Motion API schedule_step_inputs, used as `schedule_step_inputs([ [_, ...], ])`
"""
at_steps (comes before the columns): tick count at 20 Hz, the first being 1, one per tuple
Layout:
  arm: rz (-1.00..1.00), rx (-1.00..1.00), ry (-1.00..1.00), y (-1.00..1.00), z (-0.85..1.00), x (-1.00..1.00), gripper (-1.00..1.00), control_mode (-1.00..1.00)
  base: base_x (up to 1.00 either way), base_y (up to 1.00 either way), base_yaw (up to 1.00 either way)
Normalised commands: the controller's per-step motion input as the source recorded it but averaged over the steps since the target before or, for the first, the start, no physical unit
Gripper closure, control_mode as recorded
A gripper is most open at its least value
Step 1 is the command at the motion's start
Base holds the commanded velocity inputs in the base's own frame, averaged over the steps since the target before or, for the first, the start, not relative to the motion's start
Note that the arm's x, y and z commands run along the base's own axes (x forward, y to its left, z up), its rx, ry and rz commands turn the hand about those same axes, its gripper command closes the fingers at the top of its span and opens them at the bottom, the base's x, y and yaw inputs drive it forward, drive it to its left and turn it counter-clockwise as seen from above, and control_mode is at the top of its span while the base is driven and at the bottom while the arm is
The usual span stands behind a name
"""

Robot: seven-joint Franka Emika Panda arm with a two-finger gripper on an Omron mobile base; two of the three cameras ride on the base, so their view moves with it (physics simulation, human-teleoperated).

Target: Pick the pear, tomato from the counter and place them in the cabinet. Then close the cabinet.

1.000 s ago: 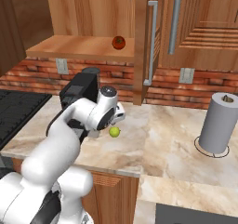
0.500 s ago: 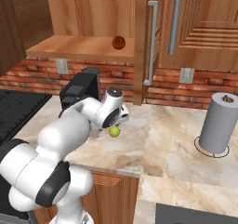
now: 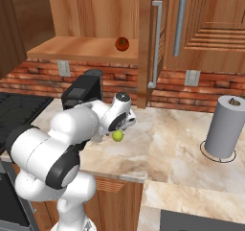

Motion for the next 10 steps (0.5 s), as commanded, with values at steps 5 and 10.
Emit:
schedule_step_inputs([
  [5,0.02,0.0,0.0,0.0,-0.19,0.23,-1.0,-1.0,0.0,0.0,0.0],
  [10,0.02,0.0,0.0,0.0,-0.22,0.21,-1.0,-1.0,0.0,0.0,0.0],
])
